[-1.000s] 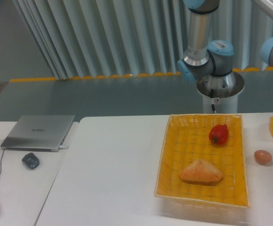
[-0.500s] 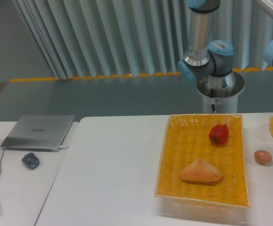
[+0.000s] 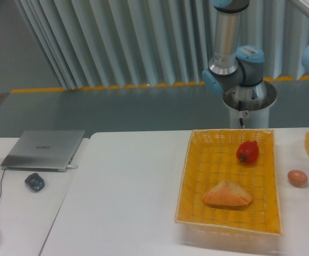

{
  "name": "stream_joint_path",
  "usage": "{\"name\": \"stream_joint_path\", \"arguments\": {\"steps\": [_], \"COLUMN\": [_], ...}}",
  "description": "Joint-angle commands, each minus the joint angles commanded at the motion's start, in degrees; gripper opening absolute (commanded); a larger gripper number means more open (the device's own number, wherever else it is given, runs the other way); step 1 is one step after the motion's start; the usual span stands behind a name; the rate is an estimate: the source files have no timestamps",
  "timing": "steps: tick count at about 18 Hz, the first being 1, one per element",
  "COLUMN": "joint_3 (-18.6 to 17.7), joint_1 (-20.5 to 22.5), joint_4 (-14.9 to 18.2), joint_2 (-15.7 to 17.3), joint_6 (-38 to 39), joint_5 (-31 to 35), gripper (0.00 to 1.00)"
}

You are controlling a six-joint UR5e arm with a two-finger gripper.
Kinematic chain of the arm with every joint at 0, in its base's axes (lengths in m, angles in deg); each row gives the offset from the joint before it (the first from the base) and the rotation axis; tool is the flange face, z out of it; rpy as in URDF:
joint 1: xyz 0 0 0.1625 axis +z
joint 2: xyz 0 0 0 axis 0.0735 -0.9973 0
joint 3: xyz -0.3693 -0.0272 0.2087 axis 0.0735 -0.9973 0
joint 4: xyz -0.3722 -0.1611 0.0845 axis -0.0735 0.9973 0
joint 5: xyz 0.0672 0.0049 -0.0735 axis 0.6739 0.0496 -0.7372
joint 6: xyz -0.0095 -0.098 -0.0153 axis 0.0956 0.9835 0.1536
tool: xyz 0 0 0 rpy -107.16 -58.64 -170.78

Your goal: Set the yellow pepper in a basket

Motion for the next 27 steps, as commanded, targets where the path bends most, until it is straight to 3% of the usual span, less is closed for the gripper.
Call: {"name": "stream_joint_path", "arguments": {"steps": [4, 9, 16, 20, 27], "joint_3": [-2.4, -5.9, -12.0, -14.2, -16.5], "joint_1": [2.2, 5.6, 7.6, 7.7, 9.3], "joint_4": [0.5, 0.5, 0.3, 0.2, -0.5], "joint_2": [1.8, 4.7, 10.7, 13.6, 14.0], "joint_6": [13.0, 22.3, 22.7, 28.0, 32.0], "joint_5": [-4.6, -5.1, -5.0, -5.0, -5.0], "gripper": [1.00, 1.00, 1.00, 1.00, 1.00]}}
